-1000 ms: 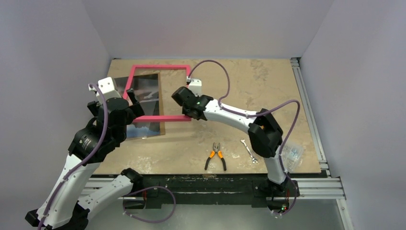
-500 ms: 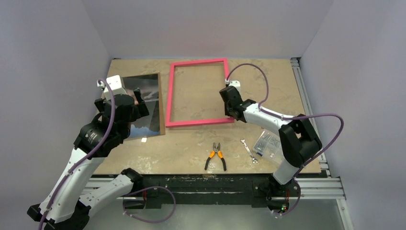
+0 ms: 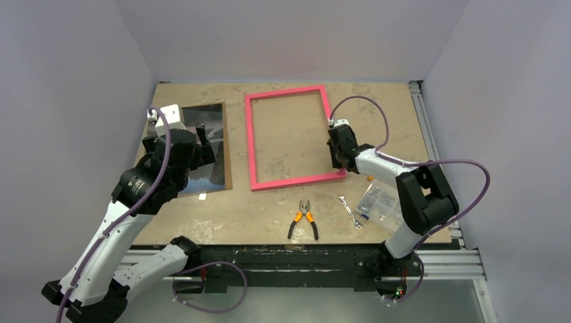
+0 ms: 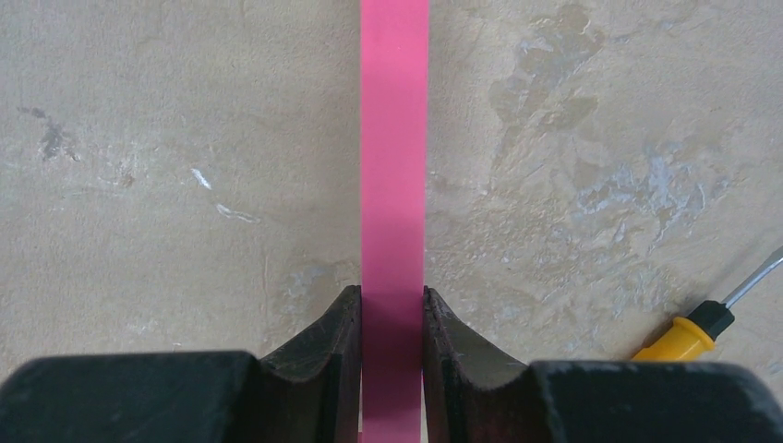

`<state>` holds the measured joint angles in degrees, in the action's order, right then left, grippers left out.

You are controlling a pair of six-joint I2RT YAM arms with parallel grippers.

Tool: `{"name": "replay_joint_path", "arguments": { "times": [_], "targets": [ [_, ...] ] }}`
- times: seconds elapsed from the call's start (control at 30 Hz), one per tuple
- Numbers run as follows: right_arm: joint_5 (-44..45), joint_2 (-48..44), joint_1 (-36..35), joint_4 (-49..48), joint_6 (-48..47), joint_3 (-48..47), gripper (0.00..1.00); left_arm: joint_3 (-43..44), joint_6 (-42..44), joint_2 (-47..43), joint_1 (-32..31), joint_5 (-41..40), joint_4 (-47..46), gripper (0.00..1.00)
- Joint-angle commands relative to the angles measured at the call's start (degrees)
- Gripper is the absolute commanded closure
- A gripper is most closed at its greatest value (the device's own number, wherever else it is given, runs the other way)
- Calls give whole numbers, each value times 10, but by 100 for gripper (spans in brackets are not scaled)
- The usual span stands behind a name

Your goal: Take the photo out of the frame

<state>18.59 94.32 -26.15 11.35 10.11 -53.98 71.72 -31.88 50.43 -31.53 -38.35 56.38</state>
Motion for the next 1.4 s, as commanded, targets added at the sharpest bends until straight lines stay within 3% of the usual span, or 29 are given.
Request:
{"name": "replay_joint_path", "arguments": {
  "times": [0.0, 0.1, 0.3, 0.43, 0.47, 0.57, 0.67, 0.87, 1.1, 1.2, 1.37],
  "targets": [
    [2, -4, 2, -32, -31, -6, 100, -3, 10, 2, 4, 15, -22, 2],
    [-2, 8, 2, -31, -33, -14, 100, -6, 19, 3, 6, 42, -31, 2],
    [-1, 8, -1, 19, -20, -56, 61, -53, 60, 3, 68, 212, -106, 5],
    [67, -48, -35, 115, 79, -110, 39, -100, 74, 15, 127, 314, -177, 5],
    [81, -68, -45, 132, 111, -118, 38, -105, 74, 23, 138, 326, -182, 5],
    [35, -121, -88, 95, 194, -105, 36, -103, 67, 51, 156, 328, -175, 3],
    [-88, -143, -128, -67, 271, -40, 37, -101, 38, 68, 179, 352, -166, 3],
    [-173, -55, -219, -314, 388, -4, 42, -101, 4, 113, 287, 410, -141, 2],
    [-199, 136, -301, -397, 482, -119, 46, -89, -30, 265, 455, 526, -164, 1],
    [-217, 208, -314, -430, 517, -165, 49, -51, -43, 337, 469, 526, -144, 3],
    [-204, 275, -328, -404, 540, -219, 55, -31, -67, 333, 469, 460, -147, 3]
  ]
}}
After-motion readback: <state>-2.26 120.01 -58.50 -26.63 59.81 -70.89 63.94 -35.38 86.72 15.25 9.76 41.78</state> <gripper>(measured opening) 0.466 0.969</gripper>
